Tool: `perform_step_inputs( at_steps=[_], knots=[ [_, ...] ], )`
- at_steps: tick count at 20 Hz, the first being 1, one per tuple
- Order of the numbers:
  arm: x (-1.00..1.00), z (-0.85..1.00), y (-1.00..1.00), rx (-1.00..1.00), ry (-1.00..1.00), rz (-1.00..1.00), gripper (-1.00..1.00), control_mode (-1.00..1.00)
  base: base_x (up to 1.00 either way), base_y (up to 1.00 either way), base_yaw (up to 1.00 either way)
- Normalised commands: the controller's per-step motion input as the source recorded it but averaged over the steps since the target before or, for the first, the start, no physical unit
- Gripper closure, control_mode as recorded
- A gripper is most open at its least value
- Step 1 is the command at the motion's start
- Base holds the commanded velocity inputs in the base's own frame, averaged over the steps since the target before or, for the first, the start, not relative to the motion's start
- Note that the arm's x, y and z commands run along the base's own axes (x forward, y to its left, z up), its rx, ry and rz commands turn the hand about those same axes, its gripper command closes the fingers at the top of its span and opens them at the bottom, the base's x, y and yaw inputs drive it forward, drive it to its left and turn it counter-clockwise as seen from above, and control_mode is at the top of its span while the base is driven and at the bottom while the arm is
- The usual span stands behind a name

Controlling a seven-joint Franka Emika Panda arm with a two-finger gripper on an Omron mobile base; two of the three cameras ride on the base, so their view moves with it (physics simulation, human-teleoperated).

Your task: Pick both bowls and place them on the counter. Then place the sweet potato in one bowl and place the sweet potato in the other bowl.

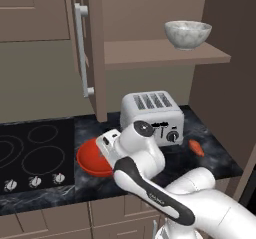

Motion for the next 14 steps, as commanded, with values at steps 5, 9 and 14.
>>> perform_step_inputs(
  at_steps=[5,9,14],
  knots=[
    [-0.19,0.48,-0.19,0.00,-0.11,-0.16,-1.00,-1.00,0.00,0.00,0.00],
    [-0.19,0.54,-0.25,0.01,-0.12,-0.18,-1.00,-1.00,0.00,0.00,0.00],
    [-0.25,0.56,-0.26,0.00,-0.11,-0.11,-1.00,-1.00,0.00,0.00,0.00]
  ],
)
